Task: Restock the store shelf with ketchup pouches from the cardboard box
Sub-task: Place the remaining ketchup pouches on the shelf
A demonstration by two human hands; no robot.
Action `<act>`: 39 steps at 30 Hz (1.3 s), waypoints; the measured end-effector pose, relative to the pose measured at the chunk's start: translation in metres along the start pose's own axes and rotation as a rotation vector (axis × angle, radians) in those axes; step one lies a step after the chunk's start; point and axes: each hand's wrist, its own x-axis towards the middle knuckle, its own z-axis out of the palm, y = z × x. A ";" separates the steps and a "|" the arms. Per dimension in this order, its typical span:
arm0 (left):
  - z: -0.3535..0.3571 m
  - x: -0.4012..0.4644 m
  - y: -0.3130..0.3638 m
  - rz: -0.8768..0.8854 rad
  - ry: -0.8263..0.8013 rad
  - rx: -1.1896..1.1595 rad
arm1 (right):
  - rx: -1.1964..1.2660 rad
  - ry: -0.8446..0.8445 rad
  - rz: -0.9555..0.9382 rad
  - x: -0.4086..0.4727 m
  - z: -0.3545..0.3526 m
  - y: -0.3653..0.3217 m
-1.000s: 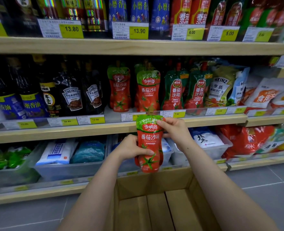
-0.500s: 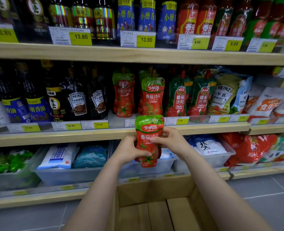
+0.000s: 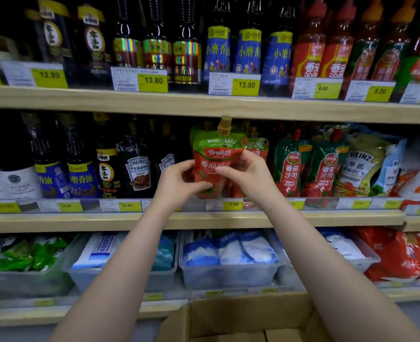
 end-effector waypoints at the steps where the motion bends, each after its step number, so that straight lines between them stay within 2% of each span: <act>1: -0.004 0.006 -0.001 -0.005 0.025 0.019 | -0.011 -0.010 -0.012 0.008 0.005 0.002; 7: -0.002 0.017 -0.028 -0.045 0.066 0.089 | -0.006 -0.013 0.052 0.027 0.017 0.033; 17: 0.008 0.020 -0.056 -0.070 0.007 0.186 | -0.023 0.013 0.145 0.029 0.018 0.066; 25: 0.006 0.028 -0.055 -0.141 -0.043 0.272 | -0.242 0.098 0.228 0.047 0.030 0.078; 32: 0.004 0.033 -0.055 -0.191 -0.118 0.377 | -0.249 0.102 0.301 0.053 0.033 0.082; 39: 0.003 0.026 -0.053 -0.134 -0.140 0.434 | -0.221 0.072 0.299 0.043 0.034 0.079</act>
